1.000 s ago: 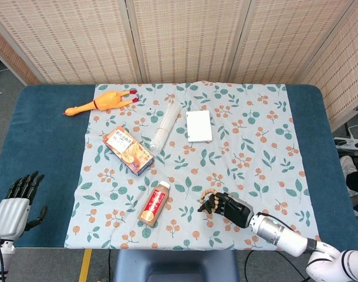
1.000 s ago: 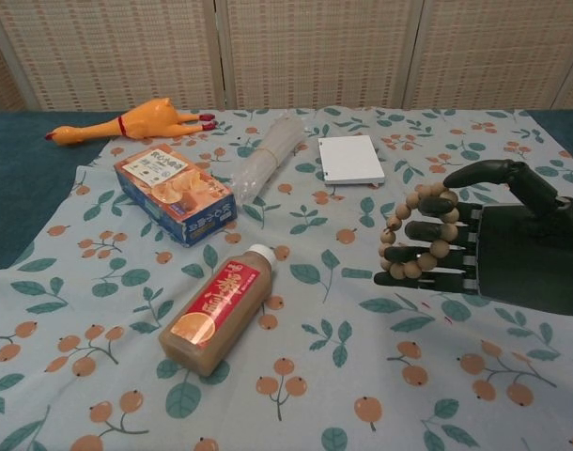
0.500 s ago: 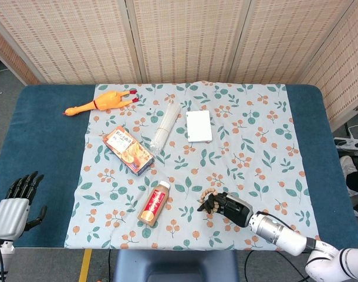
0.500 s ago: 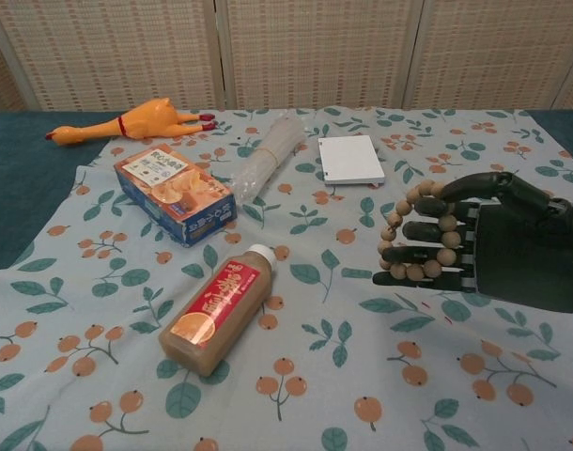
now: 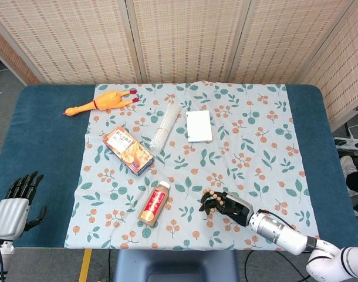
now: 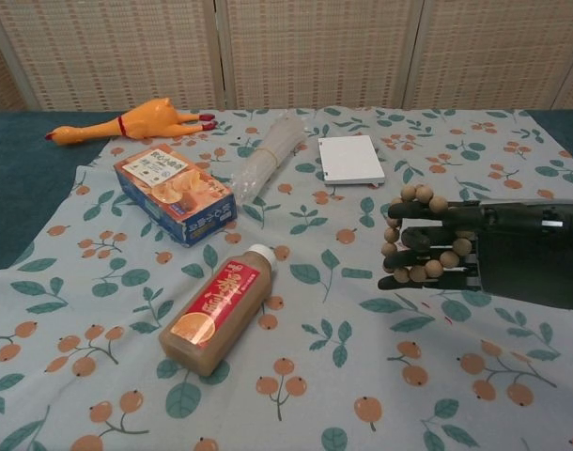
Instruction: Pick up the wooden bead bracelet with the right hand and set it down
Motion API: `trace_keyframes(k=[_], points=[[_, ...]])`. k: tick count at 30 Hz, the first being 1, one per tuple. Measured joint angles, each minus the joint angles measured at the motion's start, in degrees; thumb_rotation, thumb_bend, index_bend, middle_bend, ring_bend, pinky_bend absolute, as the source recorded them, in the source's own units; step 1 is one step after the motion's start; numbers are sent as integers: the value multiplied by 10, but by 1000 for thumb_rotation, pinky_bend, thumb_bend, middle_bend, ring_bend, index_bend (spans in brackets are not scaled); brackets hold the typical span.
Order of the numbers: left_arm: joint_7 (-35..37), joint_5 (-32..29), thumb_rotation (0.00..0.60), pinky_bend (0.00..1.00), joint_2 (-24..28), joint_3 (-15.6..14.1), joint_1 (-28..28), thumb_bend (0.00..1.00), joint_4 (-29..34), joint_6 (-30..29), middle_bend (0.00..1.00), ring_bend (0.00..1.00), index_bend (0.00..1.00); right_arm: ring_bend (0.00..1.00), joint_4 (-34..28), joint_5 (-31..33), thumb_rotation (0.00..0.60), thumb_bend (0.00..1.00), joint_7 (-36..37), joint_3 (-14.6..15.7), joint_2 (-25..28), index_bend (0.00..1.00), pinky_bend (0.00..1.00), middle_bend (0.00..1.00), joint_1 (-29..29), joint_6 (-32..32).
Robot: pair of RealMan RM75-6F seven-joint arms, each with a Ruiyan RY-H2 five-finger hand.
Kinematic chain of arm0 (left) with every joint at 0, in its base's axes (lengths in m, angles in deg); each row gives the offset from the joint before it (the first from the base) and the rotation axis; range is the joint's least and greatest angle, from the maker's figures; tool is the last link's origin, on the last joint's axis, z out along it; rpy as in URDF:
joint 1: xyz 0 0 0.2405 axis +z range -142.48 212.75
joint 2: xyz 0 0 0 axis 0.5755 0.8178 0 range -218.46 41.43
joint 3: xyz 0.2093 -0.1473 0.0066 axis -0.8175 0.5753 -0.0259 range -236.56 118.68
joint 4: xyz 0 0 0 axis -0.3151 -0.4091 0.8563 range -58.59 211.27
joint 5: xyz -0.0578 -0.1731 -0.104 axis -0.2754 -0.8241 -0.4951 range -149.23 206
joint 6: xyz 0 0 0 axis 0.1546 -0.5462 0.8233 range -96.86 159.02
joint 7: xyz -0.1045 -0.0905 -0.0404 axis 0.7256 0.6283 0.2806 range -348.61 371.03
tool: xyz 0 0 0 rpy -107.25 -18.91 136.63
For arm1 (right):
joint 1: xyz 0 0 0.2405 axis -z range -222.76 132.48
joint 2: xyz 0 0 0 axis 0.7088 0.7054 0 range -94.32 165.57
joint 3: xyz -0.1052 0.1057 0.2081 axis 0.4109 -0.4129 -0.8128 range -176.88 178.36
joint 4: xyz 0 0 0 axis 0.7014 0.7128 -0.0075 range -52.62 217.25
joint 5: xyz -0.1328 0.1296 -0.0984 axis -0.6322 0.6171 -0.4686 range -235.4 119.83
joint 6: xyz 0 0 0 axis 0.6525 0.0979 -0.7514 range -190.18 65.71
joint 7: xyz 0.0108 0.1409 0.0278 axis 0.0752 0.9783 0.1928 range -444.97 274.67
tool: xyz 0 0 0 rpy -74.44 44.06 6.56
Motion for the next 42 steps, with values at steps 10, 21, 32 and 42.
trace_keyframes(k=[10, 21, 32, 42], points=[[-2, -1, 600, 95, -1, 0, -1, 453, 0, 2, 0, 0, 0, 196, -14, 17, 255, 324, -127, -3, -3, 351, 187, 534, 16, 8], [-1, -2, 600, 96, 0, 0, 0, 456, 0, 0, 0, 0, 0, 197, -13, -12, 194, 343, -134, 0, -13, 416, 181, 533, 14, 28], [4, 2, 600, 96, 3, -1, 3, 455, 2, -4, 0, 0, 0, 197, -23, -19, 365, 738, -120, 3, -29, 530, 181, 533, 2, 34], [4, 4, 600, 97, 4, -1, 4, 454, 2, -7, 0, 0, 0, 198, -27, -17, 600, 1000, -120, 10, -20, 546, 183, 533, -4, 35]])
